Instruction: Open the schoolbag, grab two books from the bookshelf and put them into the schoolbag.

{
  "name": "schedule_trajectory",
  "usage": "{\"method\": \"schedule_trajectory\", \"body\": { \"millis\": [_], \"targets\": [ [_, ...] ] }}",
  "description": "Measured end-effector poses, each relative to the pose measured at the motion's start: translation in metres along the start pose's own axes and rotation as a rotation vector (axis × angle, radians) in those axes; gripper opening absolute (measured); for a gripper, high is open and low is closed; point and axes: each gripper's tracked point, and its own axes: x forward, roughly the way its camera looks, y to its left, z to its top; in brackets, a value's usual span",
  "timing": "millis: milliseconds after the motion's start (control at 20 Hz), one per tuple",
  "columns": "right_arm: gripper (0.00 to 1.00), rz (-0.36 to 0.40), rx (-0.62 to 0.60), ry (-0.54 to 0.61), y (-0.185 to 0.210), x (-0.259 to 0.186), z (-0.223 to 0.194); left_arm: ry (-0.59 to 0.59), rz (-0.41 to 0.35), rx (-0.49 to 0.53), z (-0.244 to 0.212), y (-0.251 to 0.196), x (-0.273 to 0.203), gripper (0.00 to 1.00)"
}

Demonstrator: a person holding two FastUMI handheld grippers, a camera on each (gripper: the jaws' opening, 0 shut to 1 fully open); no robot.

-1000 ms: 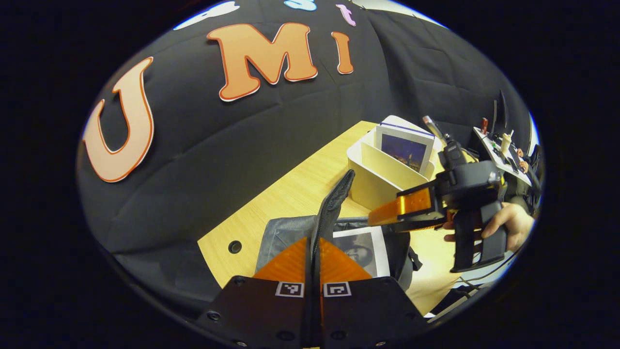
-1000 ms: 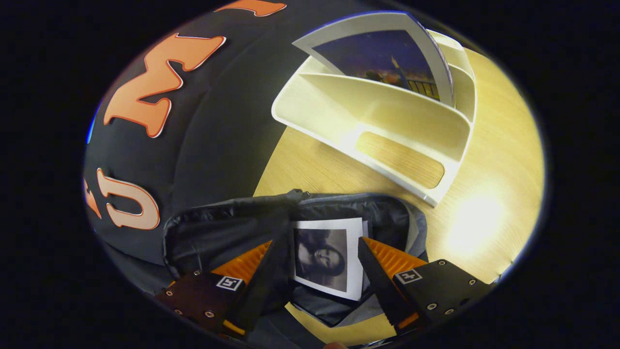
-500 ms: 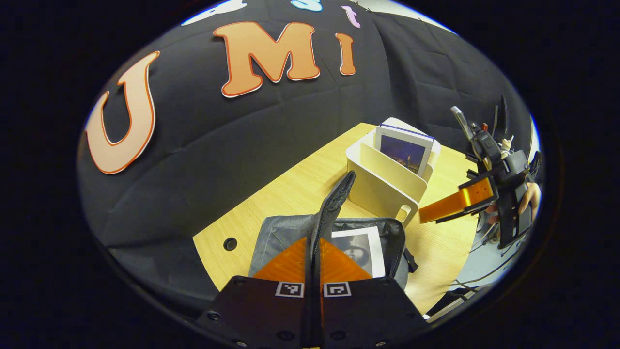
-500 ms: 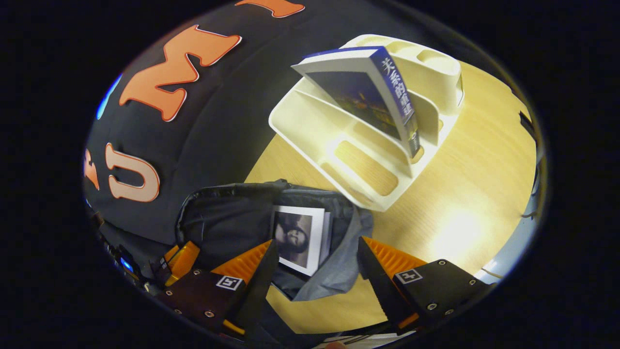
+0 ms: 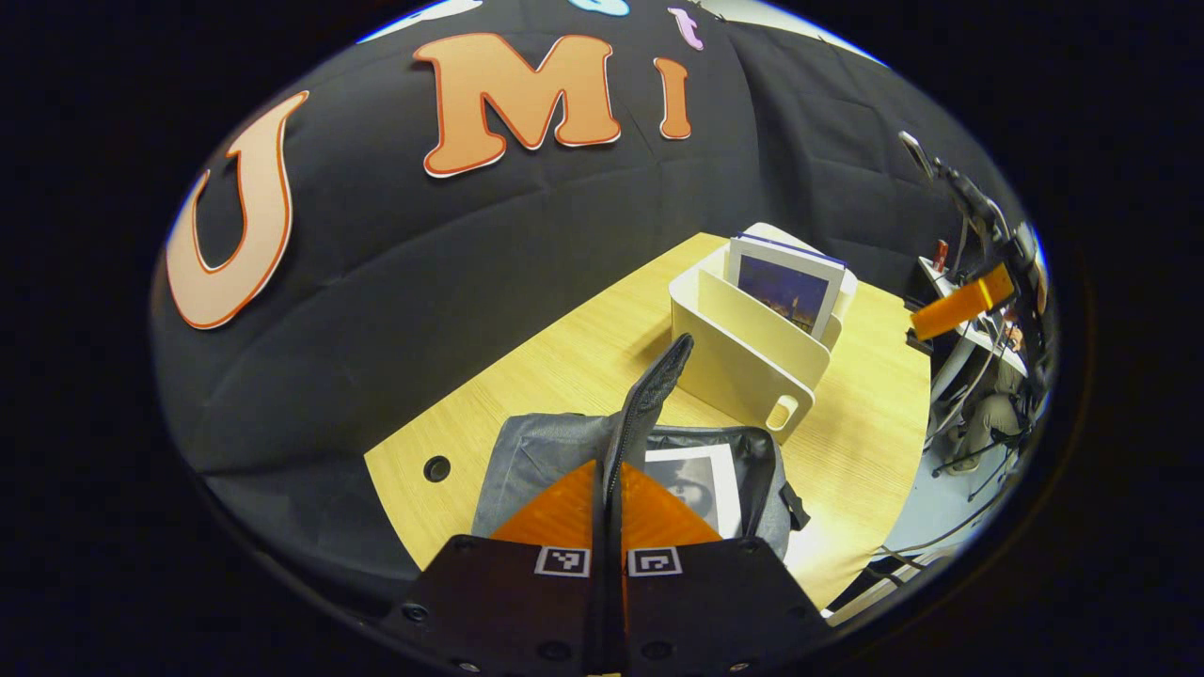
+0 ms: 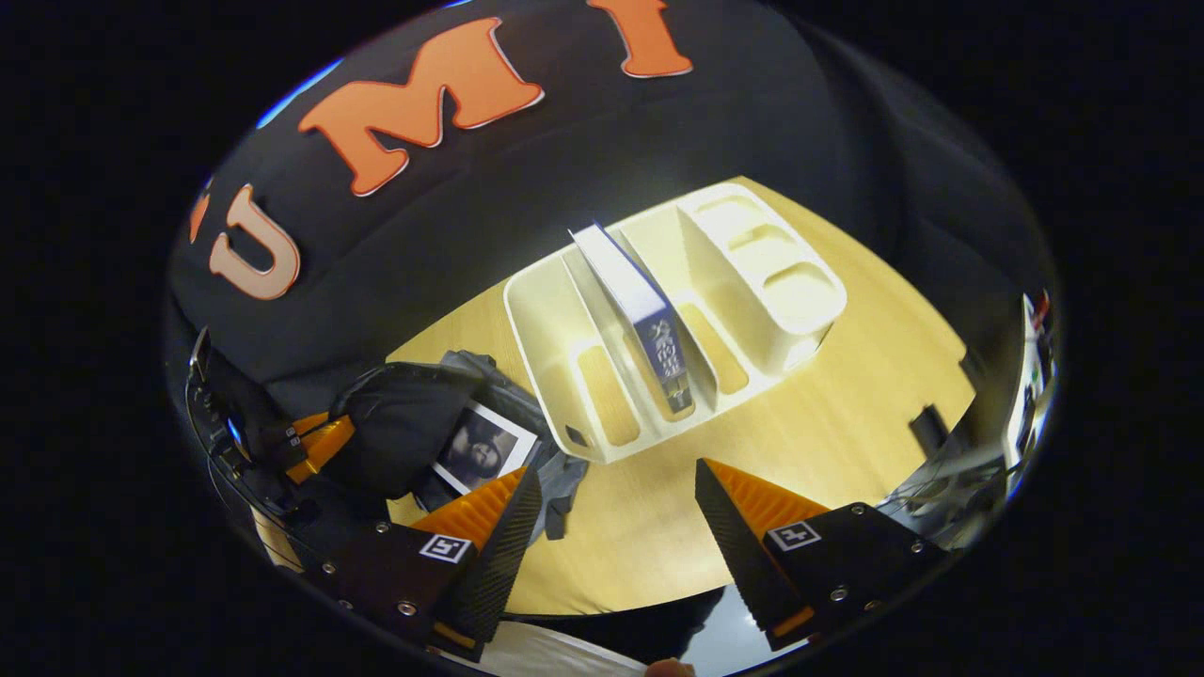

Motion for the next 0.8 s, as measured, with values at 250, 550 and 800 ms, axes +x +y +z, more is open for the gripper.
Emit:
{"method": "schedule_trajectory", "body": {
  "millis": [250, 550, 800],
  "targets": [
    [0.98, -0.035, -0.163, 0.007, 0.006, -0.009, 0.065, 0.003, 0.013, 0.013, 0.004, 0.004, 0.001, 0.01],
    [0.98, -0.074, -0.322, 0.063, 0.009, 0.031, 0.124, 0.005, 0.031, -0.023, 0.005, 0.009, -0.003, 0.01],
    [0.99, -0.091, -0.388, 0.155, 0.003, 0.086, 0.139, 0.02, 0.048, -0.034, 0.003, 0.015, -0.003, 0.01]
  ]
}}
